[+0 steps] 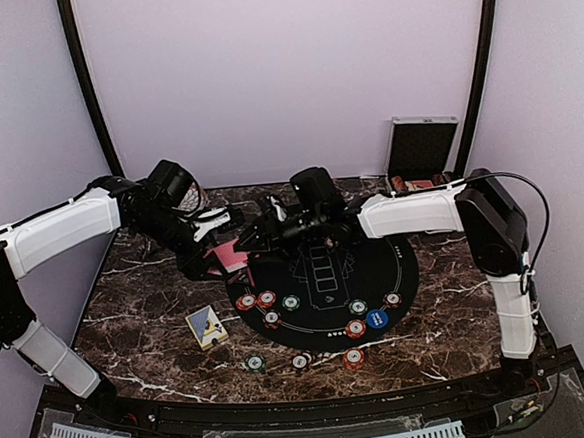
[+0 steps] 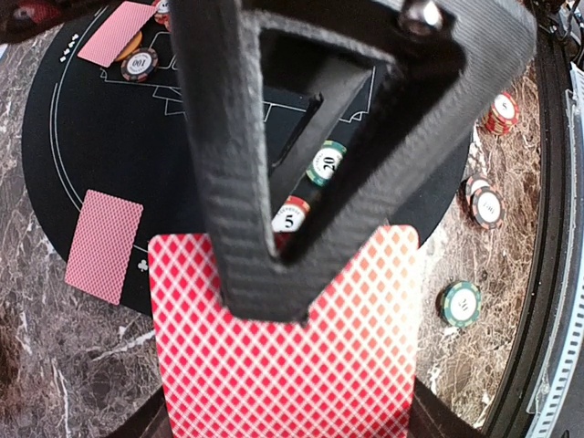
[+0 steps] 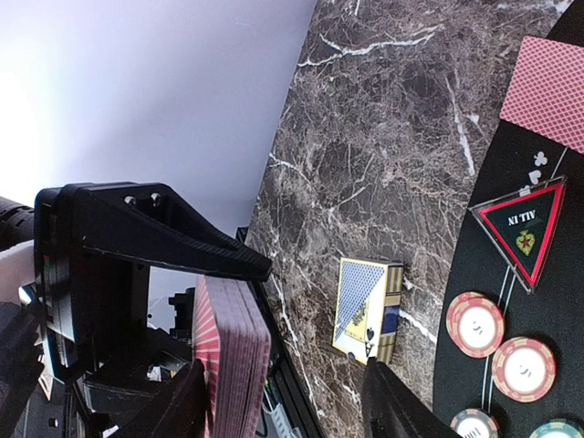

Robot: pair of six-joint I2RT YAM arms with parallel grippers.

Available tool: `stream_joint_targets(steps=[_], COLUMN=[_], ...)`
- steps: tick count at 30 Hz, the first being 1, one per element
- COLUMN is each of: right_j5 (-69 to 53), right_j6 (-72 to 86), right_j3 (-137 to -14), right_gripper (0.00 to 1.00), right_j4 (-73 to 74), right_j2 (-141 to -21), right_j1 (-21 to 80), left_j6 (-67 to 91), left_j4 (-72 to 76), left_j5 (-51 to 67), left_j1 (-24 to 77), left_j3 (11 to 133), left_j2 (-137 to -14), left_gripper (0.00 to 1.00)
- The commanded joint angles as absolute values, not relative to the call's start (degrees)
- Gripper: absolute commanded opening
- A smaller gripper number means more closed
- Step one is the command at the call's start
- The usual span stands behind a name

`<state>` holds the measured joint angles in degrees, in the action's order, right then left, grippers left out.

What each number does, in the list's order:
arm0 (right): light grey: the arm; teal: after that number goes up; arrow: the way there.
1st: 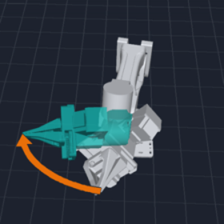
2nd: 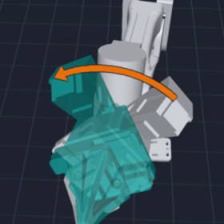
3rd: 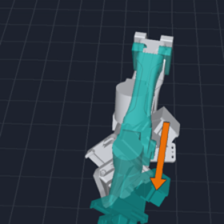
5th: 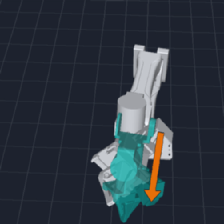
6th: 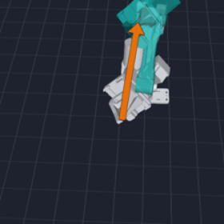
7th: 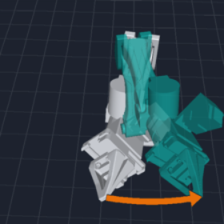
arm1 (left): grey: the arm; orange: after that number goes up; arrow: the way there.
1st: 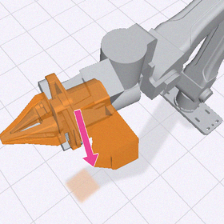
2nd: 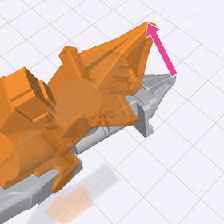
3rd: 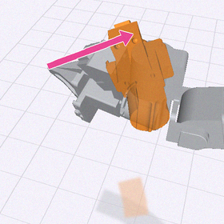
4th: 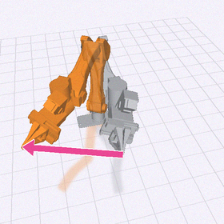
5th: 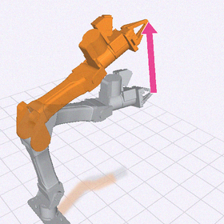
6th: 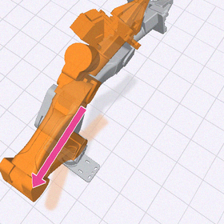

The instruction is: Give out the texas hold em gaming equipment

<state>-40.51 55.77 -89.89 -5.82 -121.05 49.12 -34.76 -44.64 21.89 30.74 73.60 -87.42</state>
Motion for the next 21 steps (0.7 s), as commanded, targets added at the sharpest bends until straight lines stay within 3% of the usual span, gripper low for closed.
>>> stream_joint_targets(steps=[1,8,21], right_j5=[-40.3,-41.3,-43.9], right_j6=[54.6,56.7,59.1], right_j3=[-91.1,-90.3,-89.2], right_gripper=[0.54,0.40,0.26], right_j4=[-4.5,-7.1,-9.9], right_j2=[-117.1,-116.2,-117.7], right_j1=[48.4,48.4,49.4], left_j6=[-35.7,-35.9,-35.8], left_j4=[-44.3,-43.7,-43.5], left_j5=[22.3,21.3,21.2], left_j1=[30.6,30.6,30.6], left_j3=[72.6,71.9,72.1], left_j2=[-85.1,-85.1,-85.3], left_gripper=[0.00,0.00,0.00])
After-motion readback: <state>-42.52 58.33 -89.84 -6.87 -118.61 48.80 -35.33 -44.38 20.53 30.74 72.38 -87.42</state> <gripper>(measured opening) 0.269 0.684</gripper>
